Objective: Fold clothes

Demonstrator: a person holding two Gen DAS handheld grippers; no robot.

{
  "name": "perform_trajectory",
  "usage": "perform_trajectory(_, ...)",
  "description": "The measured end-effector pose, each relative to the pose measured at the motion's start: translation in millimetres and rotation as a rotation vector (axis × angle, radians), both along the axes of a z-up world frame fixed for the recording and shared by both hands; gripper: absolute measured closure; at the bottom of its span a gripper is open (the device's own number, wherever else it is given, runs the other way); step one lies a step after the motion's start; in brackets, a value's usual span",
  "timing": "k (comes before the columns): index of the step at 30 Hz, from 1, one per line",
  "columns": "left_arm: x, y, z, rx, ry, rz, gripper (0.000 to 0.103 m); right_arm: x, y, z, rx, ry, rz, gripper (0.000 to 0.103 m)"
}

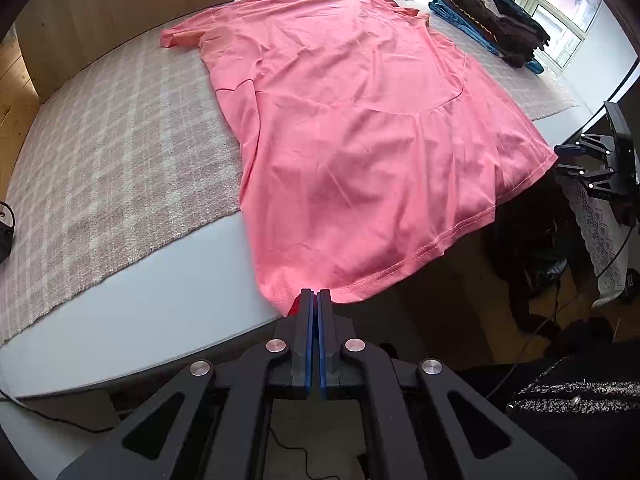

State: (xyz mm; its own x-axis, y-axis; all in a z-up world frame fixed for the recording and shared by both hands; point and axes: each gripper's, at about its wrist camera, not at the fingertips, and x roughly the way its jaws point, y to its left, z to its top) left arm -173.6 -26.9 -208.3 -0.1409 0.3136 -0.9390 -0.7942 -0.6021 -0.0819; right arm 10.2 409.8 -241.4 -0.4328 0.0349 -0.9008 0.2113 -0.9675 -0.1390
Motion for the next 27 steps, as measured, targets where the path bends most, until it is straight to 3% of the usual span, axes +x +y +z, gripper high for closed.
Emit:
perform_trajectory(4,2.3,-0.5,-1.2,-0.006,0.001,-0.003,0.102,-6.7,3.0,-6.9,0.009,-0.009,-0.006,0.074)
perform_trajectory(7,4.8,2.2,-3.0,-0.012,0.007,-0.012,0.102,-8.7,12.6,-1.9,-0.047,-0.005,-0.047,0.098)
perform_trajectory(13,7.1,-2.5,-0.1,-0.012,0.016,0.0,0.103,-1.1,30.5,14.9,-0.178,0.022,-0.132,0.1)
perform_trajectory(17,11.8,-8.6,5.6,-0.003,0.022,0.011,0.103,16.3,51.8,38.4,-0.333,0.097,-0.225,0.1)
perform_trajectory(21,15.2,-16.4,3.9,0.026,-0.001,0.022,0.103,21.0,77.4,28.4,-0.389,0.099,-0.348,0.101)
perform_trajectory(24,20.6,-17.3,-0.5,0.016,0.008,0.014,0.1,24.1,95.1,21.3,-0.428,0.1,-0.432,0.101)
perform_trajectory(26,20.2,-17.6,-1.8,0.017,0.002,0.028,0.088,21.7,93.2,21.2,-0.429,0.097,-0.416,0.101)
perform_trajectory(27,19.7,-17.4,-0.9,0.023,0.002,0.035,0.087,20.8,92.6,21.5,-0.429,0.096,-0.41,0.101)
